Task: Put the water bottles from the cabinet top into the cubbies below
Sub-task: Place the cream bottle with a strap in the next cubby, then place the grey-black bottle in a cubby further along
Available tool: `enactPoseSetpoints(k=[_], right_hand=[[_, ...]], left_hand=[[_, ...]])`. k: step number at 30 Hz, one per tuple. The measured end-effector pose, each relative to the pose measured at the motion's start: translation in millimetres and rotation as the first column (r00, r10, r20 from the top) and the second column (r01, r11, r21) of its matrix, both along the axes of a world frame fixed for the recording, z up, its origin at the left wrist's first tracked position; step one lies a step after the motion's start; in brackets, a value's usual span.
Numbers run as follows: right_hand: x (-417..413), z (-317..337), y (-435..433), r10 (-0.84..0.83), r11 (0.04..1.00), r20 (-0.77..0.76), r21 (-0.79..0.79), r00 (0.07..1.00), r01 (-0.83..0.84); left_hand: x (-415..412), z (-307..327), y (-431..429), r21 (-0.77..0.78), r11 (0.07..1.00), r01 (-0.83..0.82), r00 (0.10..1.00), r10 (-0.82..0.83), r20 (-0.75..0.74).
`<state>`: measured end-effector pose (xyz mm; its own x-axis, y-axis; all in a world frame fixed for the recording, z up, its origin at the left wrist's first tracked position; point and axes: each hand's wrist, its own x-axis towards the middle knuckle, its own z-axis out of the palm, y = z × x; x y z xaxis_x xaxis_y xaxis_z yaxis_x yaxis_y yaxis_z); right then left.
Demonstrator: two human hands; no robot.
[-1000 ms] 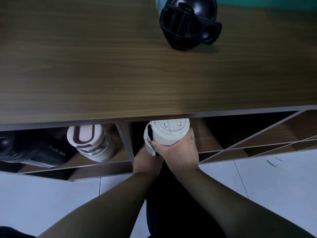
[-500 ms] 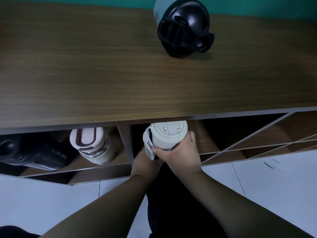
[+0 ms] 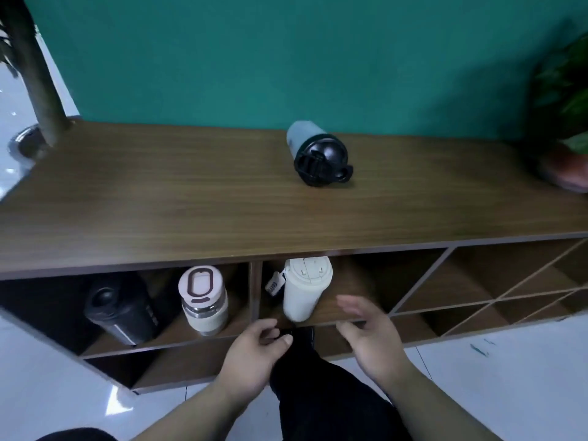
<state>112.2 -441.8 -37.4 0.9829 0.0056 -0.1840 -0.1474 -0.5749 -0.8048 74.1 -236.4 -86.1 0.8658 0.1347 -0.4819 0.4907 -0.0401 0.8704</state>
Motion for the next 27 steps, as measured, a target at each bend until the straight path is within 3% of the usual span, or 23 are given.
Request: enactPoseSetpoints(k=[5, 8, 15, 23, 27], right_hand=[[-9.0, 87.8, 24.8, -0.155, 0.961, 0.25, 0.262, 0.956, 0.087], [6.9, 128.0, 41.6, -0.187, 0.96, 0.349, 0.265, 0.918, 0.095], [75.7, 159.8, 84.1, -0.097, 0.971, 0.428, -0.158, 0.899, 0.18], [148.9, 153.7, 119.3, 0.109, 0.789, 0.477, -0.575, 0.872, 0.216], [165.5, 148.1, 118.7, 0.088, 0.745, 0.455, -0.621, 0.886, 0.244]], left_hand=[[-4.8, 55.3, 15.6, -0.03, 0.998, 0.047, 0.982, -0.04, 0.184], [-10.9, 64.1, 24.3, -0.058, 0.998, 0.021, 0.972, -0.006, 0.235], [-2.7, 63.7, 28.8, -0.164, 0.985, 0.047, 0.955, 0.004, 0.295], [13.7, 49.4, 34.6, -0.109, 0.986, 0.126, 0.95, -0.089, 0.298], [15.9, 45.5, 33.4, -0.061, 0.984, 0.167, 0.942, -0.141, 0.304]])
